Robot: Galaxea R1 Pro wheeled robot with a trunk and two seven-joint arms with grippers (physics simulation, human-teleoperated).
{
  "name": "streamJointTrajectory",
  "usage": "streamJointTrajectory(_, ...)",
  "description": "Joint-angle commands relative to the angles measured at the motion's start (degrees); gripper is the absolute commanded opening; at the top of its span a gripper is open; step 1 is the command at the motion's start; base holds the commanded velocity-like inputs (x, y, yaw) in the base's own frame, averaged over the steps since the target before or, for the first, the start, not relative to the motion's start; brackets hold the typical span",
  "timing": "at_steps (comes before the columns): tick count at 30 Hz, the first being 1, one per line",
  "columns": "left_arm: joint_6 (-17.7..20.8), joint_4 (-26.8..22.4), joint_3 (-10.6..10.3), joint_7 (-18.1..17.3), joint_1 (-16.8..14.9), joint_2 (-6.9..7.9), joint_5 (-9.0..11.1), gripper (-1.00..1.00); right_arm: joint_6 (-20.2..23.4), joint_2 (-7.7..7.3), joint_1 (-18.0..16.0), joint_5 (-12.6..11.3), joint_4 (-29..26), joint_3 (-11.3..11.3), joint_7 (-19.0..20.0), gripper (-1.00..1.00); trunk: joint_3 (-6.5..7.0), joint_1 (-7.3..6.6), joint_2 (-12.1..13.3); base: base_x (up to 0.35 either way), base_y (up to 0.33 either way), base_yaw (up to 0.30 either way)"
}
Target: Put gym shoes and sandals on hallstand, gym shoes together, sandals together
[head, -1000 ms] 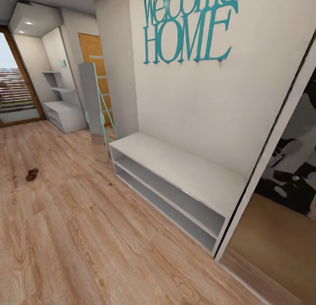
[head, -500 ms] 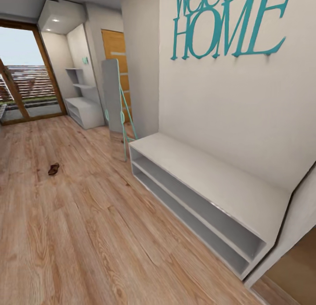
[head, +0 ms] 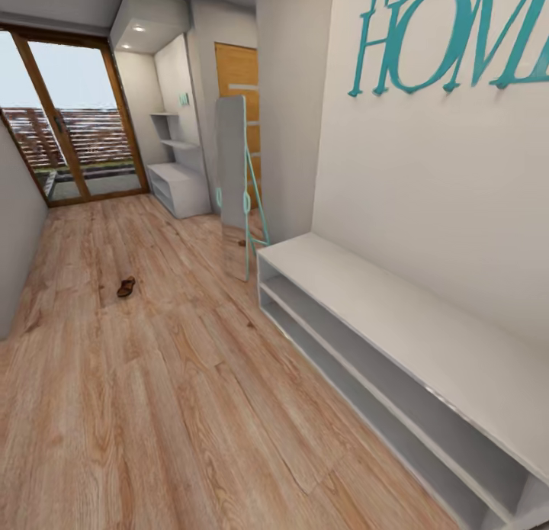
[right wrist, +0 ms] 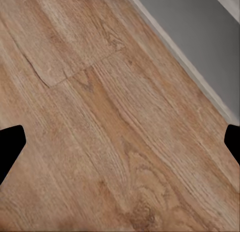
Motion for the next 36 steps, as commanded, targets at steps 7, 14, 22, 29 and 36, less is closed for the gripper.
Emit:
streamJointTrajectory(7, -0.33, 0.07, 0.18, -0.07, -0.06, 0.06, -0.03, 1.00, -0.17, -0.01, -0.02, 0.03, 0.02, 0.00, -0.04, 1.00, -0.51, 0.03, -0.02, 0.335, 0.022, 0.212)
streamJointTrajectory(14, -0.34, 0.07, 0.18, -0.06, -0.06, 0.07, -0.03, 1.00, -0.17, -0.01, -0.02, 0.03, 0.02, 0.00, -0.02, 1.00, -0.97, 0.03, -0.02, 0.338, 0.001, 0.210)
streamJointTrajectory(22, -0.34, 0.07, 0.18, -0.05, -0.06, 0.07, -0.03, 1.00, -0.17, -0.01, -0.02, 0.03, 0.02, 0.00, -0.02, 1.00, -1.50, 0.03, -0.02, 0.338, 0.043, 0.210)
streamJointTrajectory(29, -0.34, 0.07, 0.18, -0.04, -0.06, 0.06, -0.03, 1.00, -0.17, -0.01, -0.02, 0.03, 0.02, 0.00, -0.01, 1.00, -1.96, 0.03, -0.02, 0.338, 0.110, 0.210)
streamJointTrajectory(36, -0.34, 0.07, 0.18, -0.01, -0.06, 0.07, -0.03, 1.00, -0.17, -0.01, -0.02, 0.03, 0.02, 0.00, -0.01, 1.00, -2.42, 0.03, -0.02, 0.337, 0.157, 0.210)
